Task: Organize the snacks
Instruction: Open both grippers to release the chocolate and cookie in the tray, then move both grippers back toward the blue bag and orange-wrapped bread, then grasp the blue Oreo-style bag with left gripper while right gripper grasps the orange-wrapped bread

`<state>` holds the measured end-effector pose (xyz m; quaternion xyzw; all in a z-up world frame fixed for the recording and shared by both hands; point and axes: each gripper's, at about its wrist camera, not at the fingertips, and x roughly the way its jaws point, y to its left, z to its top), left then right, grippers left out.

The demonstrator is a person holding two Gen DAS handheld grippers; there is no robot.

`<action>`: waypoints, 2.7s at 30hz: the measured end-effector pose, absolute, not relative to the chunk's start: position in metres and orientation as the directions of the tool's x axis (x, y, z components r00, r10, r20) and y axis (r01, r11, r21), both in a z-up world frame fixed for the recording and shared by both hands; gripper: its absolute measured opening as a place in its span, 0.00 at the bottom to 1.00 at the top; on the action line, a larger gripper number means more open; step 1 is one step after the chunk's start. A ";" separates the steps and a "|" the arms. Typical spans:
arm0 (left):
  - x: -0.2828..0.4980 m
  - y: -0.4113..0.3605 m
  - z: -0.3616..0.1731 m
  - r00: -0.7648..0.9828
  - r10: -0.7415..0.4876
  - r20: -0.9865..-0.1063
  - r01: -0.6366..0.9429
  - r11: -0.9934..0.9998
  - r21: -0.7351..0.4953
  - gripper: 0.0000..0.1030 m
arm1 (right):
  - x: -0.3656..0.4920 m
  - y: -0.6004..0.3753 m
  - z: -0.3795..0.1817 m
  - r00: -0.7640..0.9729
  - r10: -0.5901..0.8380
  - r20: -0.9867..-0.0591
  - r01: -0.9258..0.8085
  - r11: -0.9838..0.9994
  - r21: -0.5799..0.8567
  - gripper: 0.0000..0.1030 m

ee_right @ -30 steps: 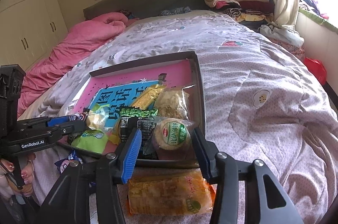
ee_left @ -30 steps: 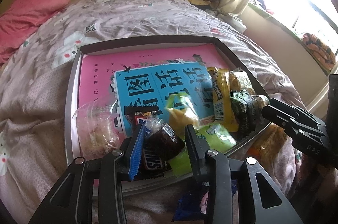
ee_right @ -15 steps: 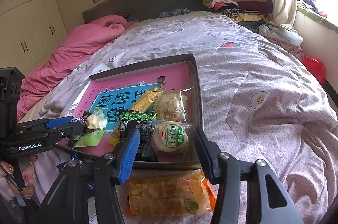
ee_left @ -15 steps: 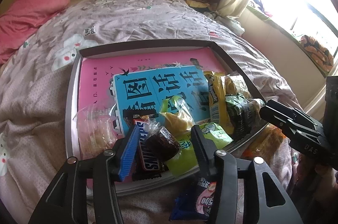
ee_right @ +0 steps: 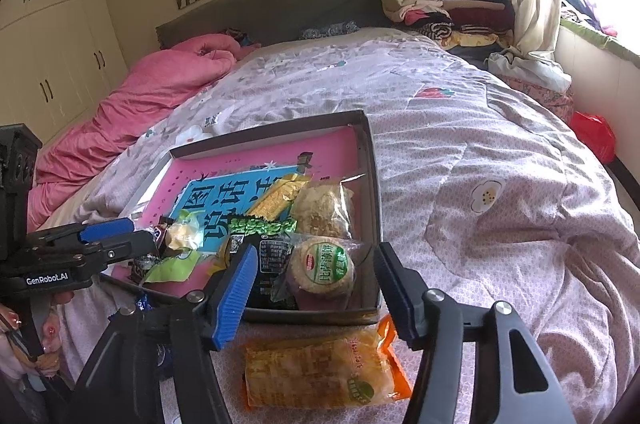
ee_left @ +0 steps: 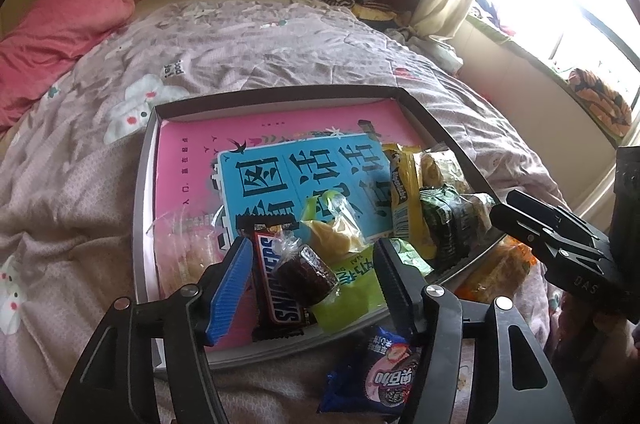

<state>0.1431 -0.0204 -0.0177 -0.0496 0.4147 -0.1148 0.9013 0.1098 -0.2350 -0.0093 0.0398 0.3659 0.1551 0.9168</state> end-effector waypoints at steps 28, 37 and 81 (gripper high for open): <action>0.100 -0.017 -0.002 0.627 -0.250 -0.738 0.180 0.968 -0.175 0.67 | 0.074 -0.255 0.004 0.694 0.302 -0.653 -0.207 0.953 0.221 0.69; 0.085 -0.032 -0.015 0.581 -0.259 -0.771 0.230 0.962 -0.150 0.67 | 0.061 -0.251 -0.003 0.660 0.289 -0.694 -0.206 0.957 0.203 0.73; 0.097 -0.063 -0.067 0.492 -0.324 -0.808 0.328 0.929 -0.173 0.64 | 0.084 -0.213 -0.035 0.504 0.507 -0.699 -0.376 0.857 0.351 0.24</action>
